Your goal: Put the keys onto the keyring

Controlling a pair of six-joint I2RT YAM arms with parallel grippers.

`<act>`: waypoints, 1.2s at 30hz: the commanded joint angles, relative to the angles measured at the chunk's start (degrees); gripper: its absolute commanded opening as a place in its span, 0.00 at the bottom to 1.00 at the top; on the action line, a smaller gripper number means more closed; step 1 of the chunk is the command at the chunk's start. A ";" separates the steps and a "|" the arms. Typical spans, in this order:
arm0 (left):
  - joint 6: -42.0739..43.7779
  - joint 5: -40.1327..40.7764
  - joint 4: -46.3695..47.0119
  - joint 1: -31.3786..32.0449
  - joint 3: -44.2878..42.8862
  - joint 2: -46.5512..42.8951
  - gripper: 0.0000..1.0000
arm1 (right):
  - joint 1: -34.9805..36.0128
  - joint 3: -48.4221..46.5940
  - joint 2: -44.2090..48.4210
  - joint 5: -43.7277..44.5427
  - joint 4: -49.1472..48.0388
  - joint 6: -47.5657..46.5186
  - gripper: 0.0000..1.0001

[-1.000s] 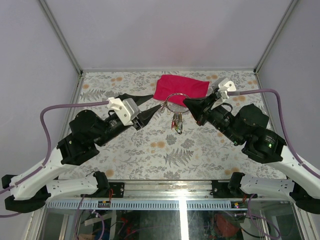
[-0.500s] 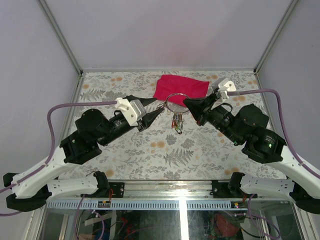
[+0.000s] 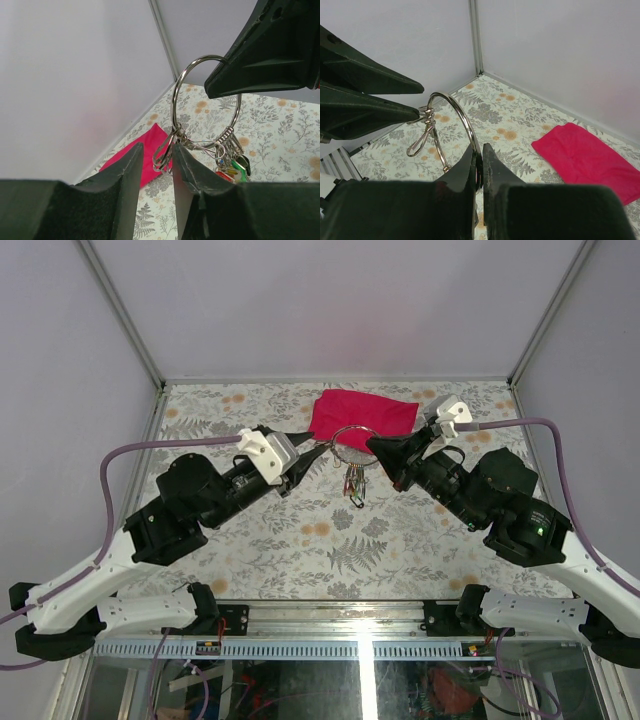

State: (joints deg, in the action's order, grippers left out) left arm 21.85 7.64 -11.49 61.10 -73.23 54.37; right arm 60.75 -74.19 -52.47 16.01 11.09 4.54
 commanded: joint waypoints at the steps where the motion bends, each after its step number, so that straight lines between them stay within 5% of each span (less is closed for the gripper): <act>1: 1.67 2.11 0.48 0.40 -1.87 -0.05 0.30 | 0.07 -2.45 0.70 0.02 -4.11 0.08 0.00; 19: 1.83 -0.61 0.13 0.49 -1.68 0.63 0.34 | 0.09 -2.24 1.06 -0.89 -4.01 -0.81 0.00; 29: -6.26 -0.09 3.36 0.46 -0.03 -4.46 0.39 | 0.07 10.48 8.15 -12.16 -17.82 -17.11 0.00; 36: -14.69 -1.75 2.25 0.51 3.12 -9.40 0.43 | 0.07 13.22 11.87 -15.68 -17.86 -21.61 0.00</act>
State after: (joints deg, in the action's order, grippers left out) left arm 13.37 7.33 -11.00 61.14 -71.70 46.89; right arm 60.75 -60.66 -43.40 4.08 0.49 -12.56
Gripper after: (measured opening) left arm 0.429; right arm 0.045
